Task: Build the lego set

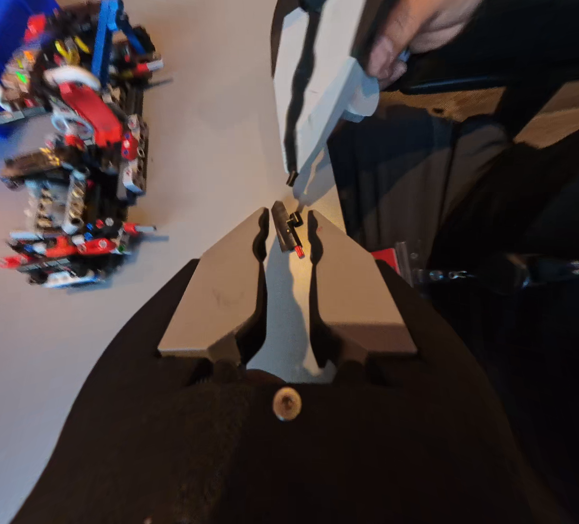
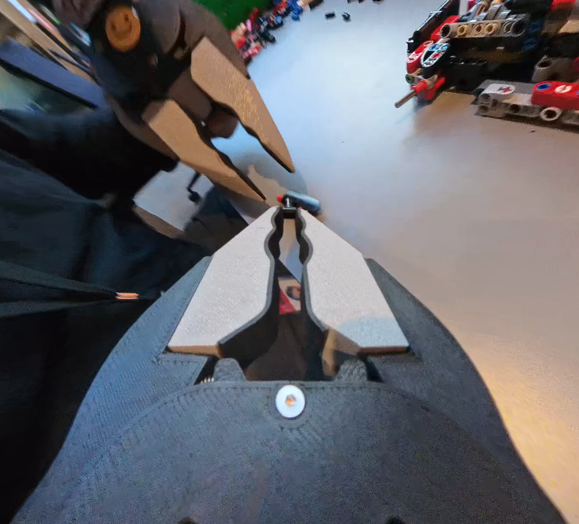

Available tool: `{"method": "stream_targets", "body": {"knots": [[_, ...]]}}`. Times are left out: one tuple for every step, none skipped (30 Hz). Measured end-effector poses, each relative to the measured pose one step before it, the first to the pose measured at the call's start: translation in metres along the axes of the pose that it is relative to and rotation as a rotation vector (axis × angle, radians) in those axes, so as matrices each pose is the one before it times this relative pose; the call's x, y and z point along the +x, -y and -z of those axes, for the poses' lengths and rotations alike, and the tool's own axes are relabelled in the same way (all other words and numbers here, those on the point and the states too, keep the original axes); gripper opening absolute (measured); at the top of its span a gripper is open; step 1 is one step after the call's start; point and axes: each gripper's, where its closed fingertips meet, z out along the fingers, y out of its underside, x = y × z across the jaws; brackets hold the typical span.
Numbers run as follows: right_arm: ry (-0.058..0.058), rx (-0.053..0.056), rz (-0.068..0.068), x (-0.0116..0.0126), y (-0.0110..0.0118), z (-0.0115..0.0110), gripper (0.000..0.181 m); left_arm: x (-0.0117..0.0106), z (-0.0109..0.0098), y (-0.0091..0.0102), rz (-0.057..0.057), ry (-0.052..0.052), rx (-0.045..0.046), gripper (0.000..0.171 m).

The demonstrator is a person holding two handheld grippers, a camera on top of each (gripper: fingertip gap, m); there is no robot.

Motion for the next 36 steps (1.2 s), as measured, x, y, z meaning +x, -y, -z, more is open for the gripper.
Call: {"method": "stream_targets", "body": {"knots": [[0.0276,0.0164,-0.0343,-0.00193,0.00307,0.00015,0.004,0.00086,-0.00167,0.00163,-0.0596,0.0269,-0.00830,0.021],[0.0189,0.0126,-0.0248,-0.00127,0.00245,0.00026,0.004,0.00066,-0.00191,0.00104,-0.0528,0.0266,-0.00996,0.020],[0.0144,0.0103,-0.0201,-0.00102,0.00209,0.00052,0.004,-0.00015,-0.00185,0.00074,-0.0464,0.0287,-0.01037,0.019],[0.0161,0.0067,-0.0154,-0.00178,0.00140,0.00014,0.004,-0.00176,-0.00181,0.00080,-0.0419,0.0371,-0.00911,0.018],[0.0161,0.0007,-0.0109,-0.00214,0.00031,-0.00012,0.004,-0.00266,-0.00148,0.00089,-0.0389,0.0392,-0.00676,0.018],[0.0069,-0.0026,-0.0077,-0.00091,-0.00041,-0.00059,0.004,-0.00206,-0.00093,0.00168,-0.0349,0.0328,-0.00132,0.018],[-0.0015,-0.0031,-0.0047,0.00037,-0.00070,-0.00098,0.004,-0.00012,-0.00047,0.00276,-0.0299,0.0181,0.00807,0.016],[0.0024,-0.0043,-0.0040,-0.00010,-0.00112,-0.00124,0.004,0.00094,-0.00015,0.00319,-0.0225,0.0093,0.01202,0.014],[0.0093,-0.0043,-0.0054,-0.00126,-0.00119,-0.00164,0.004,0.00192,-0.00002,0.00308,-0.0194,0.0021,0.01317,0.009],[0.0064,-0.0009,-0.0051,-0.00079,-0.00053,-0.00155,0.004,0.00120,0.00023,0.00237,-0.0193,0.0074,0.01154,0.004],[-0.0002,0.0021,-0.0025,0.00024,-0.00007,-0.00091,0.004,-0.00007,0.00000,-0.00074,-0.0215,0.0135,-0.00369,0.004],[-0.0029,-0.0008,0.0005,0.00076,-0.00040,-0.00068,0.004,0.00024,-0.00043,-0.00132,-0.0164,0.0084,-0.00198,0.004],[-0.0003,-0.0056,0.0031,0.00033,-0.00129,-0.00073,0.004,0.00134,-0.00005,-0.00115,-0.0017,-0.0040,-0.00084,0.003],[0.0008,-0.0020,0.0037,0.00013,-0.00081,-0.00076,0.004,0.00085,0.00009,-0.00079,0.0057,-0.0048,-0.00220,0.003],[0.0025,0.0008,0.0042,-0.00010,-0.00033,-0.00043,0.004,0.00054,0.00023,-0.00052,0.0043,-0.0052,-0.00030,0.003],[0.0026,0.0033,0.0043,0.00006,0.00001,-0.00022,0.004,0.00028,0.00002,-0.00032,0.0122,-0.0087,-0.00009,0.003],[0.0017,0.0071,0.0048,0.00042,0.00052,0.00009,0.004,-0.00034,-0.00009,-0.00012,0.0245,-0.0106,0.00149,0.003],[-0.0001,0.0112,0.0053,0.00057,0.00121,0.00079,0.005,-0.00068,-0.00005,0.00031,0.0340,-0.0130,0.00523,0.003],[-0.0035,0.0157,0.0084,0.00083,0.00224,0.00197,0.009,-0.00068,-0.00007,-0.00077,0.0385,-0.0174,0.00274,0.003],[-0.0073,0.0197,0.0176,0.00073,0.00317,0.00305,0.015,-0.00020,0.00020,-0.00041,0.0391,-0.0217,0.00869,0.003],[-0.0065,0.0152,0.0326,-0.00018,0.00284,0.00369,0.017,-0.00017,0.00077,0.00083,0.0393,-0.0192,0.01696,0.003],[-0.0037,0.0053,0.0496,-0.00202,0.00159,0.00354,0.015,0.00128,0.00103,0.00149,0.0345,-0.0266,0.01956,0.002],[-0.0099,-0.0063,0.0572,-0.00224,0.00010,0.00249,0.012,0.00105,0.00096,0.00141,0.0249,-0.0205,0.01617,0.002],[-0.0206,-0.0188,0.0574,-0.00115,-0.00125,0.00125,0.010,0.00112,0.00096,0.00161,0.0107,-0.0151,0.01623,0.002],[-0.0269,-0.0262,0.0621,-0.00054,-0.00205,0.00017,0.011,0.00218,0.00081,0.00196,0.0009,-0.0176,0.01675,0.003],[-0.0310,-0.0216,0.0714,-0.00086,-0.00111,-0.00036,0.012,0.00318,0.00049,0.00141,0.0014,-0.0231,0.01273,0.003],[-0.0257,-0.0099,0.0833,-0.00280,0.00076,-0.00043,0.012,0.00291,-0.00009,0.00028,0.0077,-0.0228,0.00364,0.002],[-0.0166,-0.0061,0.0921,-0.00517,0.00140,-0.00045,0.012,0.00299,-0.00019,-0.00028,0.0119,-0.0242,0.00180,0.002],[-0.0217,-0.0171,0.0909,-0.00423,0.00027,-0.00045,0.013,0.00165,-0.00010,-0.00017,0.0145,-0.0171,0.00371,0.002],[-0.0219,-0.0264,0.0876,-0.00373,-0.00103,-0.00033,0.013,-0.00065,0.00017,-0.00013,0.0124,-0.0013,0.00449,0.002],[-0.0212,-0.0274,0.0805,-0.00312,-0.00147,-0.00055,0.013,-0.00060,0.00021,-0.00039,0.0095,-0.0009,0.00099,0.002],[-0.0359,-0.0294,0.0676,-0.00007,-0.00215,-0.00078,0.013,0.00123,0.00004,-0.00040,0.0062,-0.0119,-0.00068,0.002],[-0.0426,-0.0265,0.0529,0.00203,-0.00240,-0.00113,0.012,0.00464,-0.00028,-0.00010,0.0059,-0.0321,-0.00202,0.002],[-0.0268,-0.0192,0.0410,0.00055,-0.00173,-0.00135,0.012,0.00451,-0.00063,-0.00026,0.0083,-0.0313,-0.00504,0.002],[-0.0078,-0.0076,0.0322,-0.00180,-0.00016,-0.00119,0.014,0.00218,-0.00110,-0.00198,0.0102,-0.0167,-0.01617,0.002],[0.0100,0.0004,0.0271,-0.00432,0.00131,-0.00081,0.013,0.00351,-0.00128,-0.00241,0.0118,-0.0281,-0.01611,0.002]]}}
